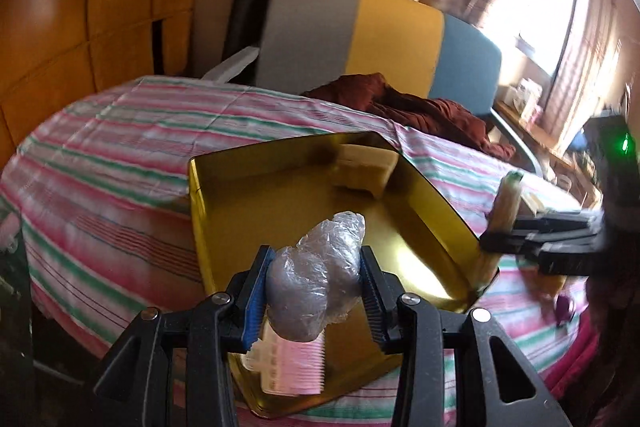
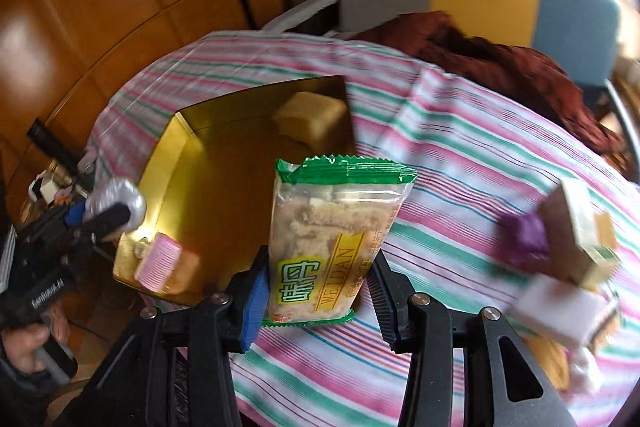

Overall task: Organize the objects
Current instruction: 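Carry the bag ball and snack packet to the gold tray and release both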

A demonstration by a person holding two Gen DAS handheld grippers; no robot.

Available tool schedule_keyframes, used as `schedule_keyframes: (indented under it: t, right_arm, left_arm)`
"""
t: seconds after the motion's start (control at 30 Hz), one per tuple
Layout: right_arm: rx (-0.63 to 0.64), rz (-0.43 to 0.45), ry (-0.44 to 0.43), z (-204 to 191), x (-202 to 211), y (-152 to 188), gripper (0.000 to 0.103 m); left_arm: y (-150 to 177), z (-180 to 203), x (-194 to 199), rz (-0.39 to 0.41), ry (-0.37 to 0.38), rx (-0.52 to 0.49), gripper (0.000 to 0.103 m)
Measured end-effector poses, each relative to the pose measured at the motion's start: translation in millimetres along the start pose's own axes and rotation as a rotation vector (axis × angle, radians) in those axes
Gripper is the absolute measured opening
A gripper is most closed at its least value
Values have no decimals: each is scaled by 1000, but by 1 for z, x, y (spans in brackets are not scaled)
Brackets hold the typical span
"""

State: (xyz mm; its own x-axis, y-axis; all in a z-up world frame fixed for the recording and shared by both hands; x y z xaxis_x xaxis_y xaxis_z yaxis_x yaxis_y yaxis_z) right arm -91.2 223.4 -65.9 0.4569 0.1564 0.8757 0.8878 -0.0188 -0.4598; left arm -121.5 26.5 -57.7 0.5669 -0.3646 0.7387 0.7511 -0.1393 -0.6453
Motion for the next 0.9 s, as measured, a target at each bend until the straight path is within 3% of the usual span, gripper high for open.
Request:
schedule_keyframes:
  t: [0.27,0.63,0.8,0.9]
  right_arm:
    - [98,-85,-32,-39,-41,-8,47]
    - [108,-125,-16,-36,-58,-20,47]
    - [159,-176,-57,-54,-70,-18,47]
    - [193,-215,-114,-73,-78,-13,51]
  left_arm:
    - [-8,-28,-13,-17,13,64,42]
    - [-32,-28,-32,-13,6,48,42]
    - [-26,-28,-39,-42,5,50,44]
    - [-24,-33,-37,-30,-22,57,50]
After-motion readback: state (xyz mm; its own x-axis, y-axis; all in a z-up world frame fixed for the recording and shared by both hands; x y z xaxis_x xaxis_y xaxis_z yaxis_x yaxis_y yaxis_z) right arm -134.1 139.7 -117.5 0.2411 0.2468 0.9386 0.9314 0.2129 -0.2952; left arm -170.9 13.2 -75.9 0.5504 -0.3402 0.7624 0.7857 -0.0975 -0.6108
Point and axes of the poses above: each gripper's, at about its wrist camera, not at the fingertips, and x roughly against the way its jaws point, z to its right, y to its underside, the point moved 10 cm from there along -x, roughly the way its jaws point, and after that the axes turned 4 degrees about -z, right-handed, at the moved point
